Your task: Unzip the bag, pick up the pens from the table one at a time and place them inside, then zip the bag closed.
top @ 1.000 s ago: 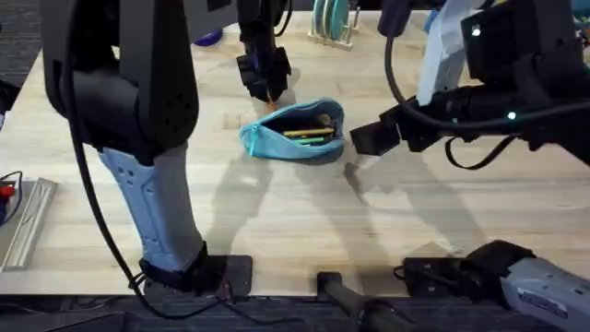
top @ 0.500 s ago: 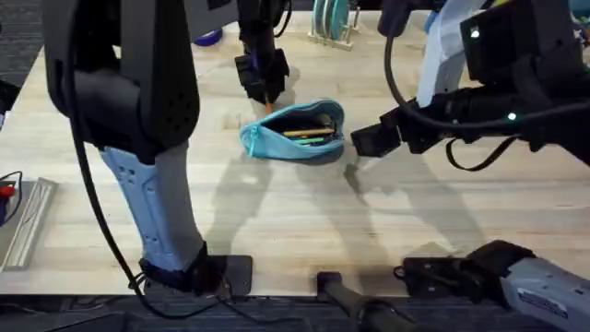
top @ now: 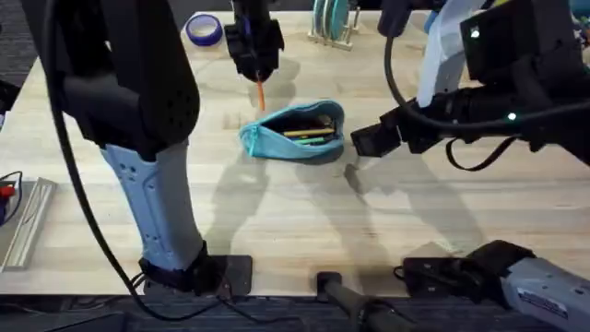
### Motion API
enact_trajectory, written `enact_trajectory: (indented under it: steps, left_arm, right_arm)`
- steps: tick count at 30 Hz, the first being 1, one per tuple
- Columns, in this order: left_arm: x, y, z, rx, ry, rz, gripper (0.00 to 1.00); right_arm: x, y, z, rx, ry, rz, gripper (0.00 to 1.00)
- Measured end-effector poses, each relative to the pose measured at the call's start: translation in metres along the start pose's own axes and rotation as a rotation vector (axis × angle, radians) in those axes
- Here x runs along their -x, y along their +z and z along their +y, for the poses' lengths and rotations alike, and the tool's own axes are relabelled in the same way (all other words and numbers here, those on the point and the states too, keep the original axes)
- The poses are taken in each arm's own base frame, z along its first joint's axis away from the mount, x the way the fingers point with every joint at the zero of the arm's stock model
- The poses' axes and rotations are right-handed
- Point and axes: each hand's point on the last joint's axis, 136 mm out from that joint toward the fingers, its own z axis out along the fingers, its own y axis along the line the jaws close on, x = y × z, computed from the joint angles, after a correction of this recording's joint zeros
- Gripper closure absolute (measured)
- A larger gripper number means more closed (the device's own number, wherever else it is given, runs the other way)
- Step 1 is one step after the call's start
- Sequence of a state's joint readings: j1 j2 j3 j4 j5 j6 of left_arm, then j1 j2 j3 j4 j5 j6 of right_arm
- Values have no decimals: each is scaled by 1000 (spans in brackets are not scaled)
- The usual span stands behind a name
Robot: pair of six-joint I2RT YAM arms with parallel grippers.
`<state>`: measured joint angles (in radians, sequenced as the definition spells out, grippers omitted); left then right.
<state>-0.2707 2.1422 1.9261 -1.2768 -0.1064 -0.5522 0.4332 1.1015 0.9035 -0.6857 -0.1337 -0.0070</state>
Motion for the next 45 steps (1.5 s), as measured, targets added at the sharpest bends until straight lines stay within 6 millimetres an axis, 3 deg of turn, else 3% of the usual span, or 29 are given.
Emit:
enact_trajectory:
  steps: [12, 24, 32, 37, 45]
  left_arm:
    - [12, -49, 3, -1, 92, -48, 957]
    - [8, -60, 7, 1, 165, -46, 957]
    - [3, -119, 14, -74, 209, -159, 957]
    - [-7, -150, 20, -153, 267, -207, 957]
    - [-30, -151, 17, -297, 440, -193, 957]
  right_arm:
    - [0, 0, 0, 0, -4, 0, 3]
    - [0, 0, 0, 0, -20, 0, 3]
    - [2, -2, -5, -30, -46, -4, 4]
    - [8, -21, -15, -104, -58, -56, 3]
    - [9, -59, -32, -181, -13, -150, 4]
